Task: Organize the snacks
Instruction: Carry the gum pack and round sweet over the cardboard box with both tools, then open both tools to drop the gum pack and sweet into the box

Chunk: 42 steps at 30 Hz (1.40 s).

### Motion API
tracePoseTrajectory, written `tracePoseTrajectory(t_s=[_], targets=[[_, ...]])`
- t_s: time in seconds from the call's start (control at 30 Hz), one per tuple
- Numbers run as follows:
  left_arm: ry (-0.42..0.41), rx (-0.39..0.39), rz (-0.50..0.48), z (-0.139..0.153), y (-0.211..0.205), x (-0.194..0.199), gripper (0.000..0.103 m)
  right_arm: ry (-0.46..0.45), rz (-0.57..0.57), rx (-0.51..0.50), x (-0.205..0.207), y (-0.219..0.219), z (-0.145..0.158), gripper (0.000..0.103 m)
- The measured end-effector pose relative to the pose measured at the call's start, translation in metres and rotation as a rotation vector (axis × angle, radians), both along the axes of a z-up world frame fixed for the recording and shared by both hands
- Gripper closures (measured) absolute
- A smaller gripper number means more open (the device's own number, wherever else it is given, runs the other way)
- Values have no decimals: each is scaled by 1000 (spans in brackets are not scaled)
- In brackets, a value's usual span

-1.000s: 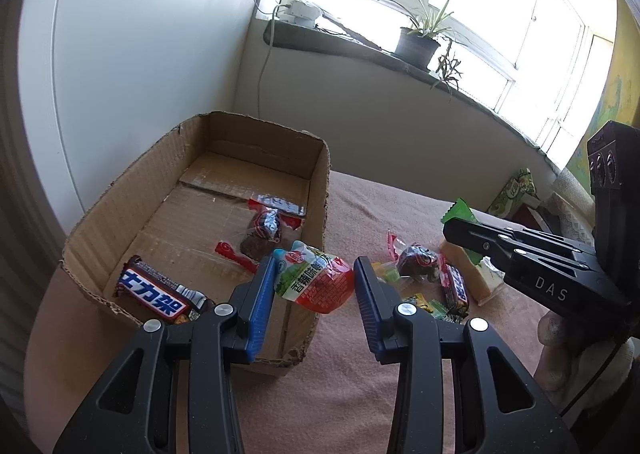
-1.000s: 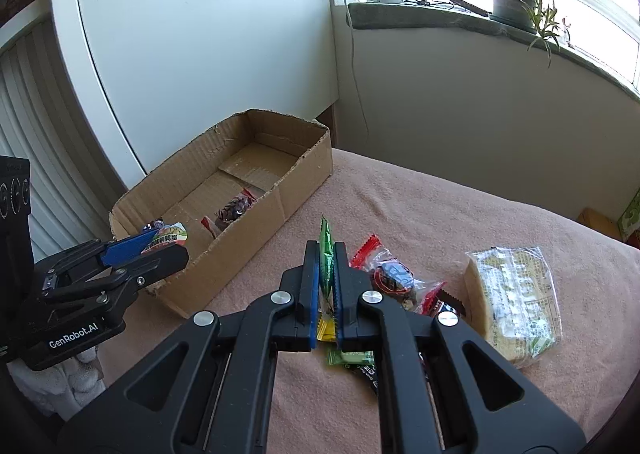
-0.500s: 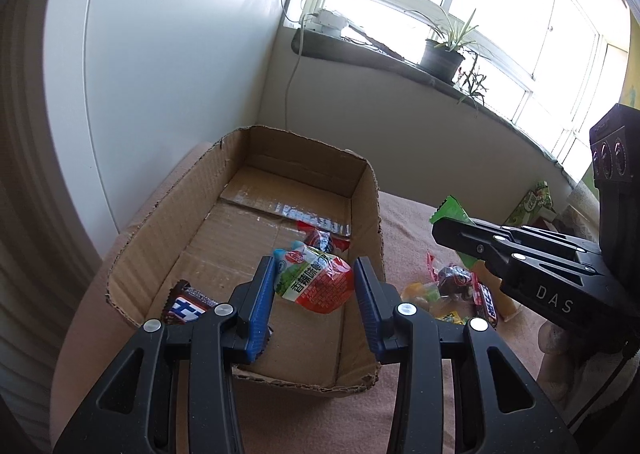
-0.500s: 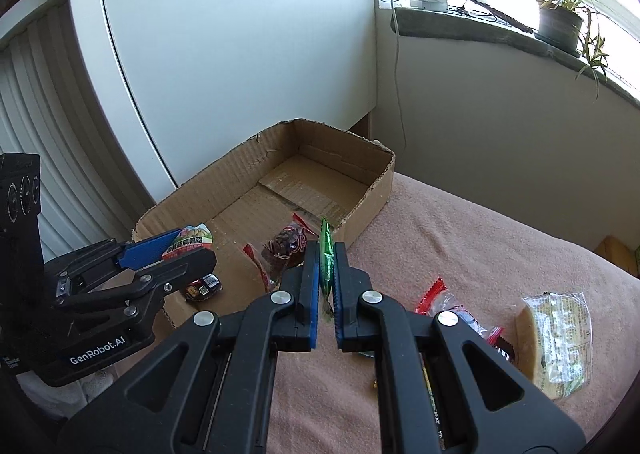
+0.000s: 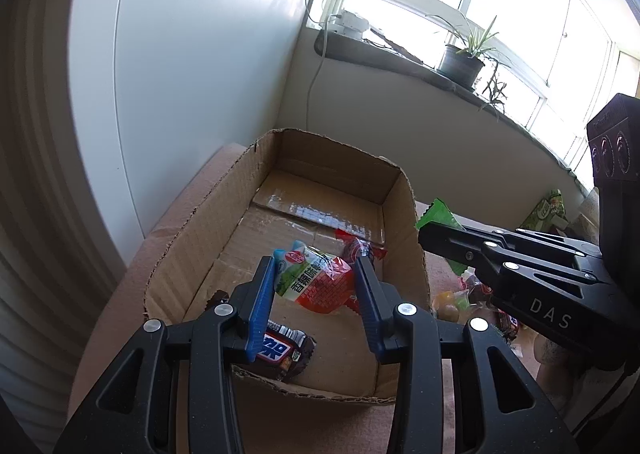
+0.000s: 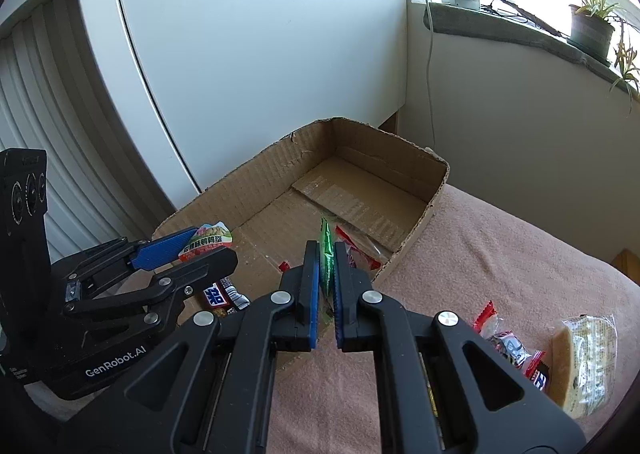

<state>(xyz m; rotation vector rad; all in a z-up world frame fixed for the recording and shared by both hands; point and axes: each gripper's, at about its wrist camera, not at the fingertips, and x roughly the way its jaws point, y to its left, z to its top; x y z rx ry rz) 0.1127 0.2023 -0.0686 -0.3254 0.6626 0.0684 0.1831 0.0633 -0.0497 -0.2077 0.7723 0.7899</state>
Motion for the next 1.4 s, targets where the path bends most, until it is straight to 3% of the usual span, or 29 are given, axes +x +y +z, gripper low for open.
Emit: tracePoseTrajectory(t_s=[0.6, 0.63, 0.67, 0.73, 1.23, 1.33, 1.4], targets=[[6, 2, 32, 0, 8, -6, 58, 35, 39, -2, 4, 16, -10, 96], [6, 3, 35, 0, 9, -7, 58, 34, 41, 0, 4, 16, -10, 91], [5, 3, 39, 0, 9, -8, 58, 31, 41, 0, 4, 16, -9, 77], [2, 2, 49, 1, 12, -9, 54, 10, 28, -1, 2, 16, -8, 61], [-20, 23, 61, 10, 6, -22, 51, -32, -4, 6, -7, 3, 6, 43], [-28, 34, 58, 13, 2, -26, 51, -46, -18, 6, -10, -4, 9, 31], [-35, 44, 56, 16, -2, -30, 51, -63, -29, 3, -13, -10, 11, 30]])
